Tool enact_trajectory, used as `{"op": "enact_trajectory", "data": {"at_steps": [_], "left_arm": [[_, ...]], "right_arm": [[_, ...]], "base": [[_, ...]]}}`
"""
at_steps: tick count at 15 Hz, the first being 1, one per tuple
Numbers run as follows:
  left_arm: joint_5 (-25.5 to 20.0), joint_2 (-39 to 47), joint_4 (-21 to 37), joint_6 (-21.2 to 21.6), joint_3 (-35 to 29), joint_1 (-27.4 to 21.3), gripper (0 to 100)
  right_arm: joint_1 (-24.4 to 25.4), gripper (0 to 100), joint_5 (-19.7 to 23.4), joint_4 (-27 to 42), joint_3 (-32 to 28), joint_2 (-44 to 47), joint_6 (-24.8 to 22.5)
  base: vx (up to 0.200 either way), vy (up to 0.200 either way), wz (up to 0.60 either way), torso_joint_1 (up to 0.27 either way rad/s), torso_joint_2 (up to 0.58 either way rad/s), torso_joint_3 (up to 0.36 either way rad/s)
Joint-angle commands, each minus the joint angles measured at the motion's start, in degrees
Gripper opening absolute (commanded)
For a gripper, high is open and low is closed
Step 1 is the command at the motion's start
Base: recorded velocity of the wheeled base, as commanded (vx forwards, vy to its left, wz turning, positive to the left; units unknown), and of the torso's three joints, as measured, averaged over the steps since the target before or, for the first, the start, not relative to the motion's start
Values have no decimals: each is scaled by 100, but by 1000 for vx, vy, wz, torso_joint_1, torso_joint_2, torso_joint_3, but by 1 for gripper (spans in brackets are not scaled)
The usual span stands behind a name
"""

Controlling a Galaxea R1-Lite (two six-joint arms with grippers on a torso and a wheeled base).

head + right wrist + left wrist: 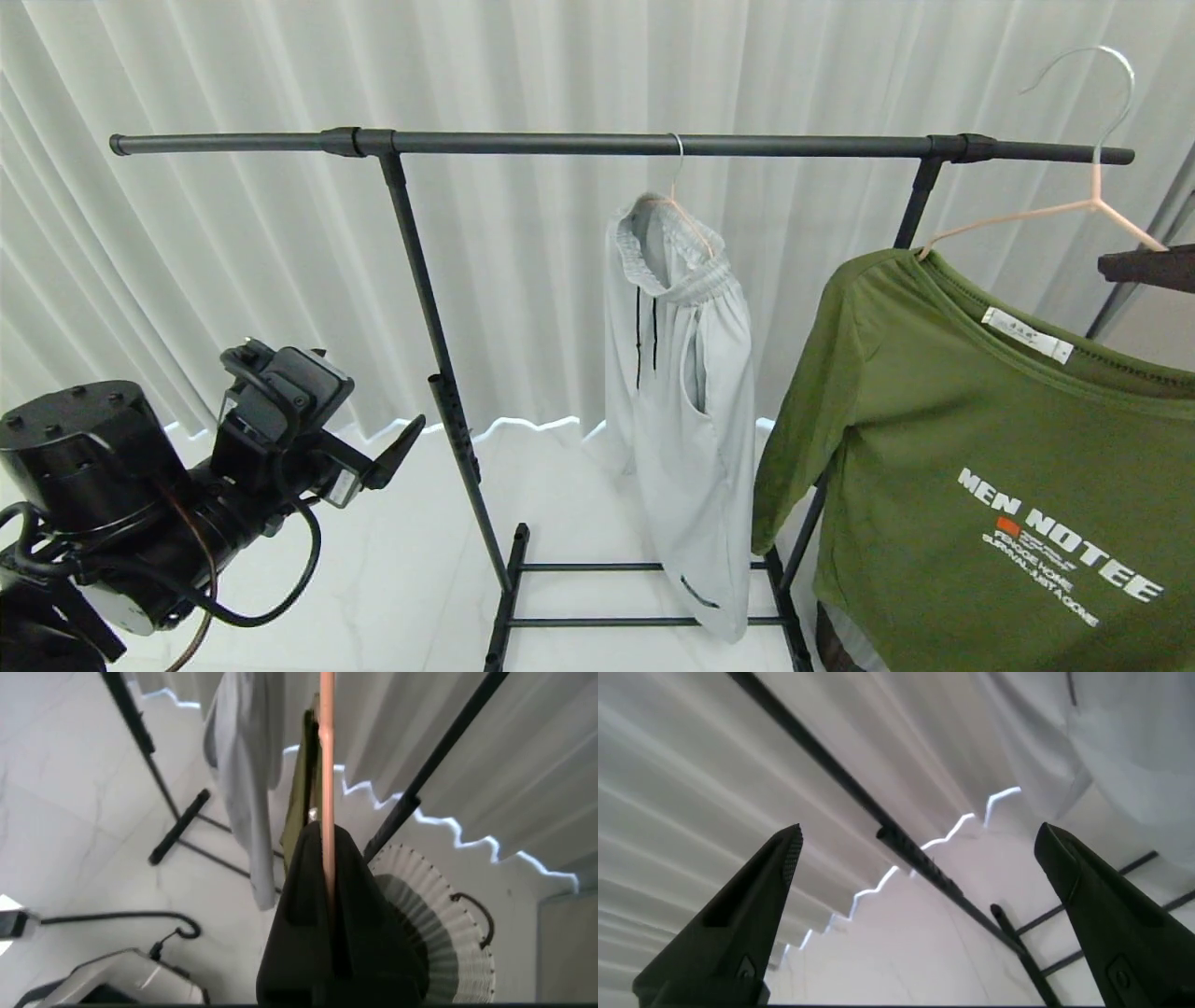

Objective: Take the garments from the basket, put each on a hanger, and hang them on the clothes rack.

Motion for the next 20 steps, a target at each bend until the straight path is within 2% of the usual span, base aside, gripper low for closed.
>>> {"op": "enact_trajectory", "data": {"at_steps": [1,6,13,15,20], "left_arm": [[11,-205,2,-70,7,-9,100],[20,-231,2,-158,42,-17,100],[11,-187,2,-167,95,-17,100],[2,-196,2,-176,103,-88,100],[11,-222,2,-202,103,-255,100]], "right_arm": [[-28,0,6,-76,-12,232,-6],[-28,0,15,-428,-47,469,-6],[-134,0,6,-481,-47,900,3],[-230,0,6,-815,-38,1181,3],[-388,0,6,-1052,-47,1603,21]], "base": [[200,0,0,-17,-2,2],[200,0,0,6,1,2],[200,0,0,3,4,3],[0,0,0,0,0,0],[0,0,0,0,0,0]]}}
